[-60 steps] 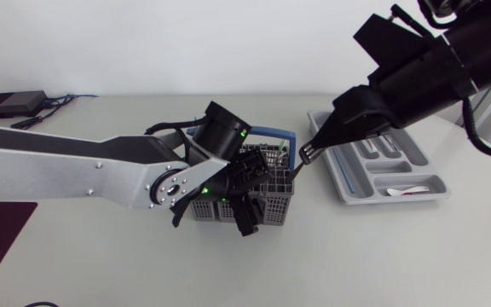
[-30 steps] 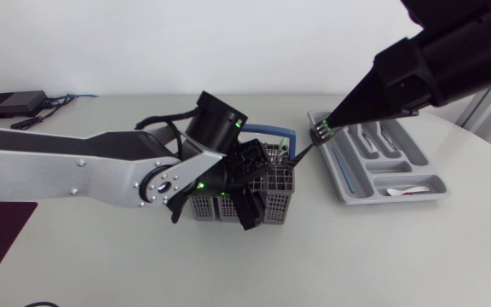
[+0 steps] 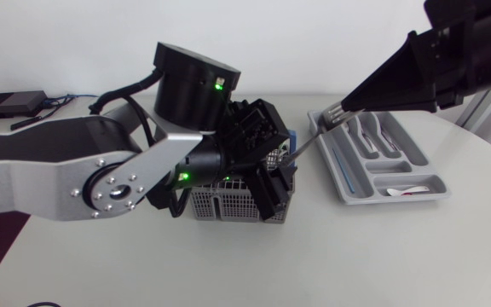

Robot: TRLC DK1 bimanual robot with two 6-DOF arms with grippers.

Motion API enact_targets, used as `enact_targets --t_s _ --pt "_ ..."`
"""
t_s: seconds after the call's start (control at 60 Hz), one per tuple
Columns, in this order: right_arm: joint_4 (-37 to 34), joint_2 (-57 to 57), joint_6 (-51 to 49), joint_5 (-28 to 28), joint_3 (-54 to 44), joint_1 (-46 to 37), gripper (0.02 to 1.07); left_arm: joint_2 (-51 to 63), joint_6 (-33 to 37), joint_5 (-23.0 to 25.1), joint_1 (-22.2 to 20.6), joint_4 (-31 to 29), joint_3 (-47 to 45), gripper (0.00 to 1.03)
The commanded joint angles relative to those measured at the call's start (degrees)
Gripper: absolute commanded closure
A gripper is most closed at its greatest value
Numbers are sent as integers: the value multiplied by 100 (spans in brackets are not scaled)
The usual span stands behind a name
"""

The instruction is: Unload the cutlery basket into the drawer organizer.

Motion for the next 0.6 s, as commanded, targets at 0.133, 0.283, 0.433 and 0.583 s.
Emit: enact_targets --t_s 0.133,0.283,0.433,0.583 --pt "-37 -92 356 -394 -56 -90 101 21 -202 195 -111 239 -69 12" --pt "-37 -75 471 -649 -82 -380 101 47 -210 195 -94 336 -148 32" --pt "-29 -31 567 -825 -135 -591 101 30 -254 230 -102 503 -280 49" --pt "-20 -31 664 -992 -179 -688 101 21 -263 265 -120 573 -324 61"
